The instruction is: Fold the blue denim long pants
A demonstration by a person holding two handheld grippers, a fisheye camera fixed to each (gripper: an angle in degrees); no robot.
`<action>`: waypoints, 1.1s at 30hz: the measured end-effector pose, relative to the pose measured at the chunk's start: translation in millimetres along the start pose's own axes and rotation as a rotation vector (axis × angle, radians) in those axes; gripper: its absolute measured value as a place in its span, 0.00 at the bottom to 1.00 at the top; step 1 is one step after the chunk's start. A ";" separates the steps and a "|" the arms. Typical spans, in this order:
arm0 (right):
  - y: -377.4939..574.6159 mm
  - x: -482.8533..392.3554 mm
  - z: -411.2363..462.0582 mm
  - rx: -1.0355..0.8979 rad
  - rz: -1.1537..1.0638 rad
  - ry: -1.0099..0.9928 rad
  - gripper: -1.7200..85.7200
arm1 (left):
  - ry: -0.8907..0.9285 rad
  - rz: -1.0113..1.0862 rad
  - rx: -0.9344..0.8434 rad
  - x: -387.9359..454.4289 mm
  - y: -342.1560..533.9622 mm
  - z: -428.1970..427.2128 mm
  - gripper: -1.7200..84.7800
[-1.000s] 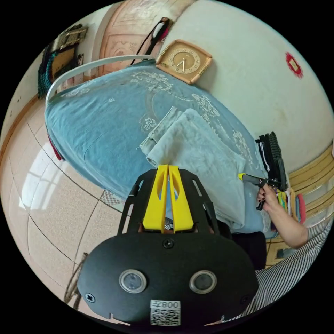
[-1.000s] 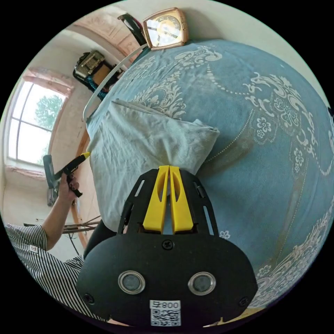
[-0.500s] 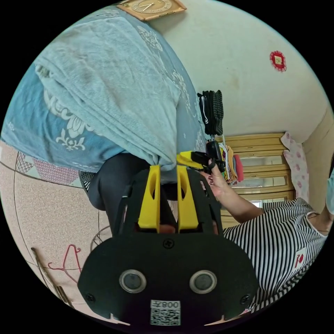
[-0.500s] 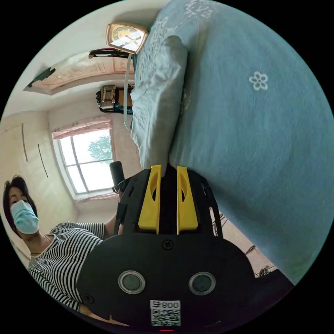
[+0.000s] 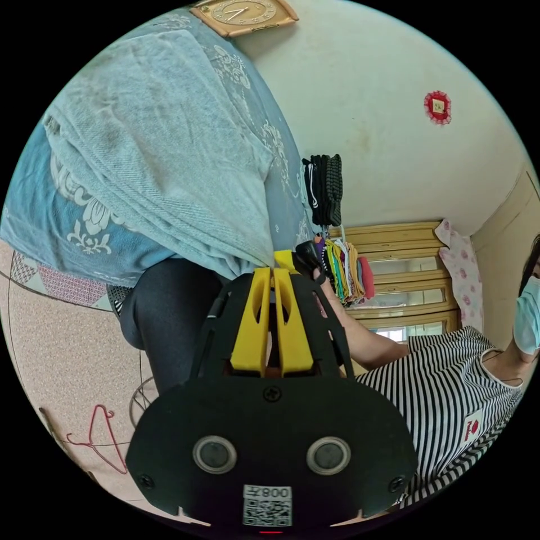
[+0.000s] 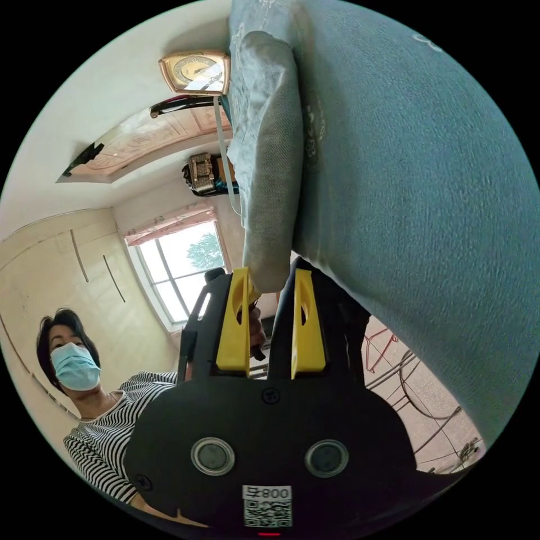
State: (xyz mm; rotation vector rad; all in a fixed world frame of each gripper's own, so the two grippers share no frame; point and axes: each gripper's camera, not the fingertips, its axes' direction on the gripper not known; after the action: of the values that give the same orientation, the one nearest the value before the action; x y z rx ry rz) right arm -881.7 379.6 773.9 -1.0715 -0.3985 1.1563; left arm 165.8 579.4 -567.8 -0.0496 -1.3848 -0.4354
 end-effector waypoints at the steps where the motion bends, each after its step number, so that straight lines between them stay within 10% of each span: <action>1: 0.6 6.4 2.9 0.006 0.004 -0.017 0.15 | 0.004 -0.001 0.002 -1.5 -0.1 -0.4 0.03; 17: -6.4 68.0 50.2 0.018 0.036 -0.046 0.11 | 0.058 -0.017 0.046 -18.5 4.1 -19.1 0.03; 33: -28.2 57.6 59.8 0.037 -0.092 -0.133 0.08 | 0.244 -0.369 0.665 -108.7 -4.0 -144.9 0.18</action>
State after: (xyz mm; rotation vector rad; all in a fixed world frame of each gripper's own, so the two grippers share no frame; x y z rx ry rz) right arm -887.5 458.5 811.9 -0.9370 -0.5234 1.1520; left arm 287.4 563.5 -701.2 0.7877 -1.2371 -0.2533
